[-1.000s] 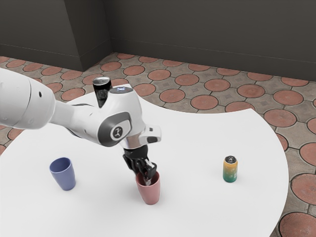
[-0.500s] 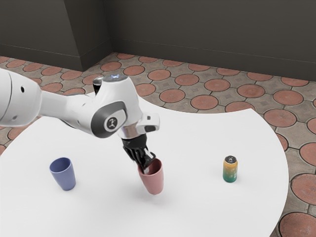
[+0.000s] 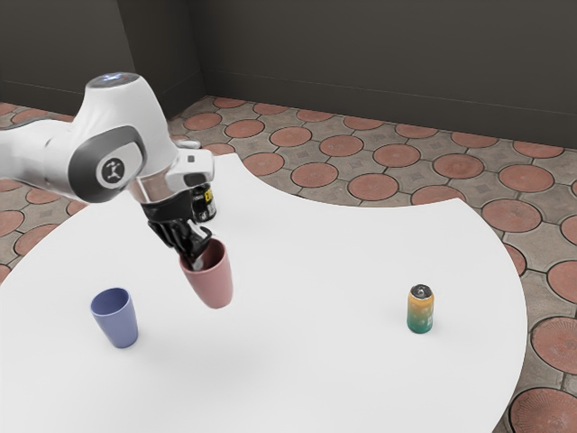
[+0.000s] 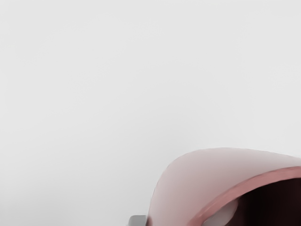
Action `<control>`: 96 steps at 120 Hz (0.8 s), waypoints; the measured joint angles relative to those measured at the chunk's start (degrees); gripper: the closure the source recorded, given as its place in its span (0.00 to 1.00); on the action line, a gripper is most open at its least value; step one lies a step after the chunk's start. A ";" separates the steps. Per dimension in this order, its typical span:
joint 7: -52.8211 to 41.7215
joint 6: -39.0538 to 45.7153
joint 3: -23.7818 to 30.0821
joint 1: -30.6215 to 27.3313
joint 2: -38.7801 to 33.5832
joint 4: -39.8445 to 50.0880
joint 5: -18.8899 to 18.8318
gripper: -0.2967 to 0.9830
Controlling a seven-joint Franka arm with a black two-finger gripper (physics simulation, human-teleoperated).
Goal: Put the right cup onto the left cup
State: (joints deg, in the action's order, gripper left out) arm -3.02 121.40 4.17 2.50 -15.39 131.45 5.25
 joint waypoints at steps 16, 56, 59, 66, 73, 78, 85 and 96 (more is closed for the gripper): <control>-0.07 -3.65 -3.73 -1.40 -4.51 1.62 -2.16 0.84; -0.39 -8.64 -10.60 -1.53 -8.44 2.45 -8.06 0.84; -0.44 -8.83 -11.11 -1.53 -8.47 2.43 -8.41 0.84; -0.58 -9.17 -12.43 -1.54 -8.49 2.37 -9.41 0.85; -0.71 -9.43 -13.47 -1.54 -8.49 2.35 -10.25 0.85; -0.80 -9.57 -14.24 -1.53 -8.45 2.35 -10.77 0.85; -0.91 -9.69 -15.17 -1.53 -8.41 2.35 -11.62 0.85; -1.09 -9.62 -16.49 -1.54 -8.05 2.34 -12.65 0.85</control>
State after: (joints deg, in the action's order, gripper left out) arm -4.11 111.78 -12.32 0.96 -23.44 133.79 -7.39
